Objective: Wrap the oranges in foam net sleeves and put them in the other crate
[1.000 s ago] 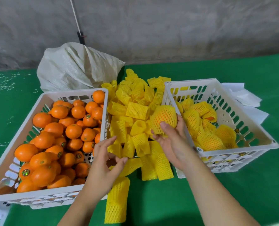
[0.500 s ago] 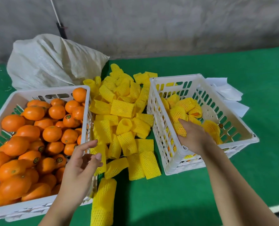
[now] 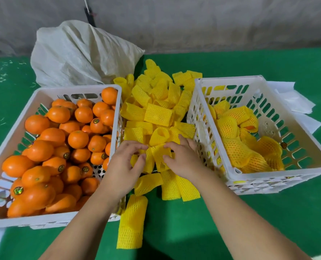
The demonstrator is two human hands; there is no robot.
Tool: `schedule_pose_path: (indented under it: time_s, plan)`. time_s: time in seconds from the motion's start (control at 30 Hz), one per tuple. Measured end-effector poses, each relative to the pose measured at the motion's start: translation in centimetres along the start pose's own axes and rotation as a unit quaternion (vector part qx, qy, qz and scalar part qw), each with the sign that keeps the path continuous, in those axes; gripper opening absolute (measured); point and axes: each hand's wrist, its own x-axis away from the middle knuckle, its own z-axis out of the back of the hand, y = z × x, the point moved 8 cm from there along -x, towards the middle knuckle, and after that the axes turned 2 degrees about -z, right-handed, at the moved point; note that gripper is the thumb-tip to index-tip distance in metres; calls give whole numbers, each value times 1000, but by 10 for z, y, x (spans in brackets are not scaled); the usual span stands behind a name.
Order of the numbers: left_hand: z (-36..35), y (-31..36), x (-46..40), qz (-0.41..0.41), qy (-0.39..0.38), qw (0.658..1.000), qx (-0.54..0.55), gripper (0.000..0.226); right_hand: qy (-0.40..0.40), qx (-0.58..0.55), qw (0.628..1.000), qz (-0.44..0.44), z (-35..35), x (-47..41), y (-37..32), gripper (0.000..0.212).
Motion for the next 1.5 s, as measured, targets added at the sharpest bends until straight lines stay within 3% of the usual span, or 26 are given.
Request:
schedule_pose_path:
  time_s: [0.07, 0.13, 0.2, 0.3, 0.37, 0.43, 0.5, 0.67, 0.77, 0.87, 0.93, 0.97, 1.03, 1.1, 1.17, 1.23, 1.33, 1.4, 1.5]
  plan:
    - [8, -9, -8, -9, 21, 1000, -17, 23, -122, -6, 990, -69, -39, -19, 13, 47]
    - [23, -21, -16, 12, 69, 997, 17, 20, -222, 30, 971, -86, -71, -25, 20, 59]
    - [41, -40, -25, 43, 126, 990, 44, 19, -273, 83, 955, -85, -90, -25, 29, 73]
    - [66, -85, -45, 84, 118, 986, -80, 31, -181, 17, 981, -73, -89, -33, 24, 65]
    - [65, -122, -57, 133, -3, 964, -229, 52, -89, -123, 987, -45, -78, -35, 7, 50]
    - [54, -157, -57, 162, -163, 881, -414, 75, -39, -214, 976, -4, -66, -33, -12, 38]
    - [40, -178, -53, 156, -245, 799, -526, 85, 4, -251, 967, 43, -51, -31, -30, 32]
    - [20, -180, -46, 158, -180, 773, -587, 74, 20, -369, 928, 51, -37, -28, -52, 47]
    - [32, -172, -47, 141, -146, 755, -623, 90, 17, -422, 906, 36, -41, -24, -53, 47]
    - [43, -161, -51, 107, -153, 751, -633, 82, 26, -444, 895, 25, -41, -13, -47, 41]
    - [47, -152, -48, 122, -156, 786, -585, 76, 45, -476, 878, 11, -37, -4, -40, 39]
    - [50, -145, -46, 133, -137, 822, -536, 75, 62, -487, 871, 8, -33, 0, -36, 37]
    - [64, -126, -41, 161, -43, 914, -371, 77, 103, -490, 865, 12, -23, 7, -32, 27]
    - [83, -101, -29, 173, 92, 970, -144, 77, 145, -499, 854, 19, -12, 14, -32, 17]
    - [91, -68, -15, 142, 183, 973, 22, 71, 183, -516, 837, 20, -1, 20, -33, 14]
    - [79, -41, -1, 123, 180, 965, 146, 65, 208, -525, 825, 21, 9, 26, -37, 23]
    - [35, -18, 17, 160, 42, 932, 322, 67, 219, -489, 844, 22, 15, 33, -51, 38]
    - [12, -9, 28, 164, -59, 921, 348, 77, 219, -451, 865, 17, 16, 37, -61, 44]
    - [1, -6, 37, 171, -139, 905, 364, 101, 200, -390, 899, 19, 14, 44, -71, 42]
